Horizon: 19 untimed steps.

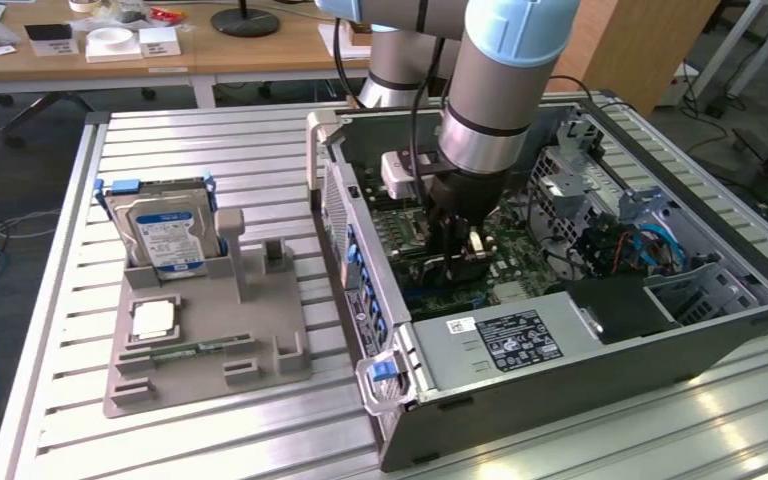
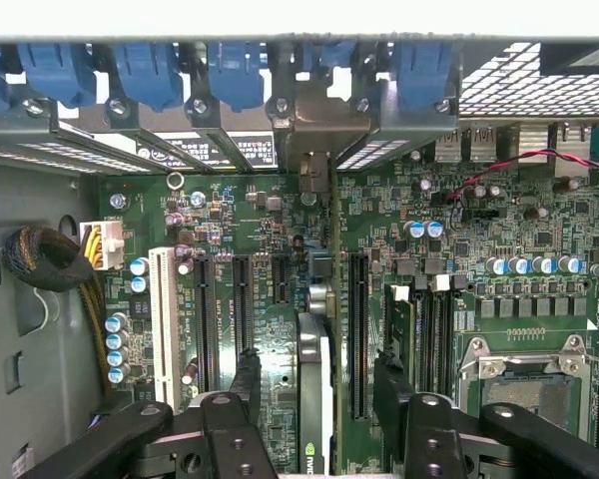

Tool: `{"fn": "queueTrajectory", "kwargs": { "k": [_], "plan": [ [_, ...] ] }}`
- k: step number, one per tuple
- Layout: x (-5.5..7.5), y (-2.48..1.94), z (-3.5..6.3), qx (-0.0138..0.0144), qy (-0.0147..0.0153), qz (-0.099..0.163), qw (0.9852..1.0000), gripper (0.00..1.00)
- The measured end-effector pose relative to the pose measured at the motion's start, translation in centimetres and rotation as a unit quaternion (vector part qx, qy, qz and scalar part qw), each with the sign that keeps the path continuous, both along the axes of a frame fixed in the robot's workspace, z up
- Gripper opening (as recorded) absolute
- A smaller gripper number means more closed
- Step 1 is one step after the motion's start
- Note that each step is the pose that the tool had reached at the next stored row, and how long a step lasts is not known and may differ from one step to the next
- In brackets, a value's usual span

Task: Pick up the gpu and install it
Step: 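Insert the gpu into the slot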

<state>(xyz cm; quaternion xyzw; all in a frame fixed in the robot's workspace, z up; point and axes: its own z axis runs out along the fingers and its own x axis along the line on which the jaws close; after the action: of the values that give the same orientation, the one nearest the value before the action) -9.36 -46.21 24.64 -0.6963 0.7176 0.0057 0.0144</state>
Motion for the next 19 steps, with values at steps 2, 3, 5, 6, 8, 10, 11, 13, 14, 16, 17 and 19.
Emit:
{"fn": "queueTrajectory", "kwargs": {
  "k": [2, 3, 5, 6, 8, 10, 11, 13, 14, 16, 17, 19],
  "plan": [
    [0.0, 0.00, 0.13, 0.0000, 0.0000, 0.000, 1.0000, 0.58],
    [0.0, 0.00, 0.25, 0.0000, 0.0000, 0.000, 1.0000, 0.58],
    [0.0, 0.00, 0.61, 0.0000, 0.0000, 0.000, 1.0000, 0.58],
    [0.0, 0.00, 0.83, 0.0000, 0.0000, 0.000, 1.0000, 0.58],
    [0.0, 0.00, 1.19, 0.0000, 0.0000, 0.000, 1.0000, 0.58],
    [0.0, 0.00, 1.58, 0.0000, 0.0000, 0.000, 1.0000, 0.58],
    [0.0, 0.00, 1.79, 0.0000, 0.0000, 0.000, 1.0000, 0.58],
    [0.0, 0.00, 2.12, 0.0000, 0.0000, 0.000, 1.0000, 0.58],
    [0.0, 0.00, 2.26, 0.0000, -0.0001, 0.000, 1.0000, 0.58],
    [0.0, 0.00, 2.51, 0.0000, -0.0002, 0.000, 1.0000, 0.58],
    [0.0, 0.00, 2.62, 0.0000, -0.0003, 0.000, 1.0000, 0.58],
    [0.0, 0.00, 2.78, 0.0000, -0.0005, 0.000, 1.0000, 0.58]
  ]
}}
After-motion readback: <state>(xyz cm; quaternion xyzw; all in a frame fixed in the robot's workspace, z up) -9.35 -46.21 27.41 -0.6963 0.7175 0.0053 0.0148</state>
